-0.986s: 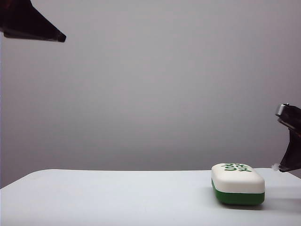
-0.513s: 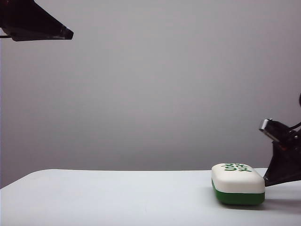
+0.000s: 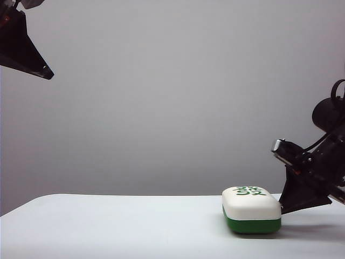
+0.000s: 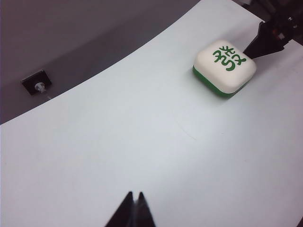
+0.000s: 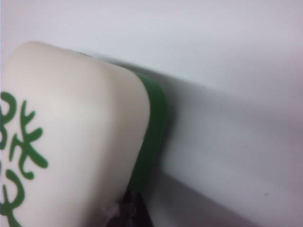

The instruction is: Move the foam mahjong from the right side of the table to the left side of the table.

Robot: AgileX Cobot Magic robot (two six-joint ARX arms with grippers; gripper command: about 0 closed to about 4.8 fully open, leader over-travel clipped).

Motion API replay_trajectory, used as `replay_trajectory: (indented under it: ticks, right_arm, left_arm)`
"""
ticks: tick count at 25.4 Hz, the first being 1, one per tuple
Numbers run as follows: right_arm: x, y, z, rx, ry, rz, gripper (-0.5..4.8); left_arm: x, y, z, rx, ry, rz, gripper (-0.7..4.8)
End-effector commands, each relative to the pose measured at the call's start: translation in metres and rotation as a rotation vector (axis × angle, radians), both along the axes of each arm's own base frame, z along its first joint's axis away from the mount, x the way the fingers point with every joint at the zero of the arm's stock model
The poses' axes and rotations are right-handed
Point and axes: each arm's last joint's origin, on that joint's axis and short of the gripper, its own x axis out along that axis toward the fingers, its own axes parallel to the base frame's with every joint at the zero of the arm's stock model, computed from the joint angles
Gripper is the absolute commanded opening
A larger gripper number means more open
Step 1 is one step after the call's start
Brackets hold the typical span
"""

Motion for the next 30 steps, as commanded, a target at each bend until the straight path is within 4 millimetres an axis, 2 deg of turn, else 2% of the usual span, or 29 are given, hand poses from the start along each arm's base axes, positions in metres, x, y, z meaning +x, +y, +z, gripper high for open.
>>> replay_trajectory:
  ticks: [1,8,12,15,24,30]
  right_arm:
    - [0.002,0.011,0.0,0.004,-0.01,0.019,-0.05]
    - [0.015,0.039,0.0,0.017,-0.019,0.032,-0.05]
    - [0.024,0.063,-0.004,0.026,0.0,0.073,-0.05]
    - [0.025,0.081,-0.001,0.026,-0.024,0.113,-0.05]
    - [0.029,0.11,-0.005,0.054,0.009,0.121,-0.05]
    - [0.023,0.133,-0.007,0.058,-0.01,0.161,-0.05]
  left_arm:
    - [0.001,0.0,0.008,0.001,-0.032,-0.003,-0.05]
    - [-0.002,0.0,0.006,0.019,0.006,-0.013,-0.05]
    - [-0.005,0.001,0.003,0.029,0.035,-0.018,-0.05]
    - [-0.005,0.001,0.003,0.03,0.041,-0.018,-0.05]
    - [-0.007,0.001,0.003,0.031,0.055,-0.018,-0.05]
    - [-0.011,0.002,0.003,0.032,0.066,-0.019,-0.05]
